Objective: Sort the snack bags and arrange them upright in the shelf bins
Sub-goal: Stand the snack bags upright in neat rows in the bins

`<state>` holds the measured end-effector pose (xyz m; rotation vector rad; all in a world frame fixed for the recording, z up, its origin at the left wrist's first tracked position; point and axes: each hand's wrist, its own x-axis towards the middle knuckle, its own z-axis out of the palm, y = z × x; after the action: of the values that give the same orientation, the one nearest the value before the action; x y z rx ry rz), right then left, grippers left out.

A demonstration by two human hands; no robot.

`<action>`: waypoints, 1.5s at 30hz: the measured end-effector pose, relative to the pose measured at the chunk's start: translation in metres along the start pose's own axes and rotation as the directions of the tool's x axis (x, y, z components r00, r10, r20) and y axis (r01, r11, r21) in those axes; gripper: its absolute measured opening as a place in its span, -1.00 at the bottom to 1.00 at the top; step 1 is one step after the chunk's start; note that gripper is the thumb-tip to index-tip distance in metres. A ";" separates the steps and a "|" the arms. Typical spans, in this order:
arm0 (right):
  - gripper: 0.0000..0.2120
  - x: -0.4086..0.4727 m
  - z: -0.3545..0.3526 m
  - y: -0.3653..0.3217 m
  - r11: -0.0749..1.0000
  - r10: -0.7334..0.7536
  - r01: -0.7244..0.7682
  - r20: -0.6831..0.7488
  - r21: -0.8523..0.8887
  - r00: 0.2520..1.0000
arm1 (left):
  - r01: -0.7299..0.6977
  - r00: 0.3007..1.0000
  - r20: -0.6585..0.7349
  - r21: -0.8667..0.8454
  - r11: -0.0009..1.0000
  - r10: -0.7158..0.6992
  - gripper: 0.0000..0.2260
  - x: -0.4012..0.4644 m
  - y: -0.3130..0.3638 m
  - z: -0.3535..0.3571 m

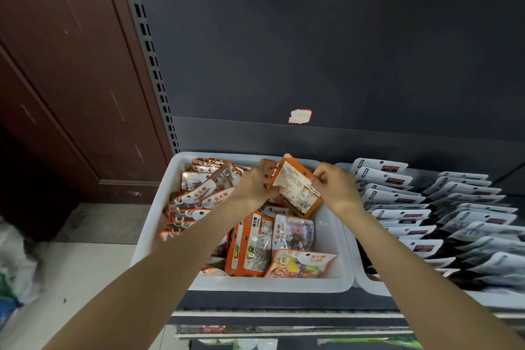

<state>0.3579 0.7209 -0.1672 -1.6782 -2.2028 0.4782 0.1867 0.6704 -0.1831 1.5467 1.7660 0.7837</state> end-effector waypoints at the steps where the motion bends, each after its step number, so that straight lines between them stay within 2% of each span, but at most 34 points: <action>1: -0.90 -0.001 -0.001 -0.004 0.998 0.019 -0.017 -0.028 0.062 0.999 | 0.001 0.999 0.052 -0.032 1.000 0.000 -0.45 -0.003 0.001 0.000; 3: -0.88 -0.002 -0.001 -0.015 0.984 0.050 -0.041 -0.053 0.173 0.997 | 0.007 0.985 0.172 -0.069 0.998 0.005 -0.31 -0.011 0.006 -0.003; 5: -0.88 -0.004 0.001 -0.031 0.963 0.068 -0.055 -0.040 0.265 0.997 | -0.017 0.979 0.201 -0.019 1.000 0.020 -0.27 -0.019 0.009 -0.008; 7: -0.90 -0.009 0.003 -0.050 0.857 0.089 -0.111 0.067 0.503 0.994 | -0.039 0.991 0.128 0.008 0.999 0.038 -0.34 -0.023 0.008 -0.014; 9: -0.93 -0.012 0.006 -0.066 0.696 0.054 -0.194 0.218 0.691 0.974 | -0.054 0.999 0.010 0.041 0.998 0.053 -0.55 -0.025 0.003 -0.023; 10: -0.91 -0.013 0.009 -0.072 0.693 0.023 -0.188 0.239 0.696 0.971 | -0.055 0.996 -0.068 0.082 0.995 0.061 -0.68 -0.025 -0.002 -0.028; 11: -0.87 -0.013 0.013 -0.075 0.761 -0.009 -0.128 0.208 0.636 0.978 | -0.048 0.988 -0.139 0.118 0.992 0.064 -0.78 -0.025 -0.008 -0.034; 13: -0.63 -0.009 0.022 -0.077 0.902 -0.043 -0.006 0.102 0.433 0.994 | -0.045 0.974 -0.216 0.135 0.990 0.074 -0.88 -0.026 -0.021 -0.049; 15: -0.41 -0.007 0.027 -0.080 0.916 -0.042 0.001 0.094 0.401 0.995 | -0.056 0.971 -0.224 0.101 0.993 0.078 -0.90 -0.028 -0.032 -0.062; 17: -0.52 -0.002 0.031 -0.081 0.890 -0.031 -0.034 0.134 0.455 0.991 | -0.067 0.976 -0.205 0.027 0.997 0.071 -0.89 -0.029 -0.042 -0.072; 20: -0.80 0.003 0.032 -0.081 0.912 -0.007 -0.016 0.054 0.409 0.998 | -0.026 0.977 -0.210 0.035 0.999 0.033 -0.78 -0.030 -0.054 -0.083; 23: -0.91 0.005 0.029 -0.083 0.934 -0.047 0.031 0.037 0.357 0.998 | 0.000 0.970 -0.242 0.068 0.998 0.017 -0.69 -0.030 -0.062 -0.091; 25: -0.96 0.004 0.026 -0.087 0.946 -0.051 0.066 -0.057 0.319 0.997 | 0.033 0.977 -0.215 0.129 0.991 -0.005 -0.64 -0.031 -0.066 -0.095; 27: -0.94 0.005 0.025 -0.085 0.923 -0.032 0.090 -0.157 0.374 0.987 | 0.104 0.991 -0.104 0.177 0.979 -0.087 -0.59 -0.031 -0.076 -0.097; 29: -0.91 0.005 0.024 -0.083 0.896 -0.012 0.101 -0.203 0.433 0.979 | 0.086 0.994 0.053 0.210 0.974 -0.099 -0.56 -0.032 -0.085 -0.097; 31: -0.91 0.004 0.025 -0.084 0.891 -0.004 0.110 -0.236 0.439 0.972 | 0.058 0.988 0.133 0.170 0.984 -0.081 -0.54 -0.035 -0.090 -0.099; 33: -0.90 0.005 0.027 -0.085 0.888 0.000 0.123 -0.268 0.444 0.963 | 0.048 0.986 0.155 0.101 0.994 -0.063 -0.55 -0.040 -0.091 -0.101; 36: -0.90 0.006 0.034 -0.091 0.880 -0.037 0.147 -0.243 0.452 0.969 | 0.070 0.982 0.176 -0.003 0.998 -0.068 -0.56 -0.047 -0.091 -0.101; 39: -0.91 0.009 0.042 -0.100 0.887 -0.090 0.188 -0.242 0.422 0.966 | 0.020 0.978 0.204 0.048 0.999 -0.030 -0.57 -0.056 -0.089 -0.102; 45: -0.92 0.010 0.045 -0.102 0.865 -0.016 0.170 -0.312 0.473 0.950 | -0.014 0.978 0.207 0.084 0.996 -0.004 -0.63 -0.064 -0.091 -0.107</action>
<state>0.2474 0.7024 -0.1605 -1.2643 -1.7407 0.6507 0.0530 0.5938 -0.1841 1.6257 1.6606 0.5335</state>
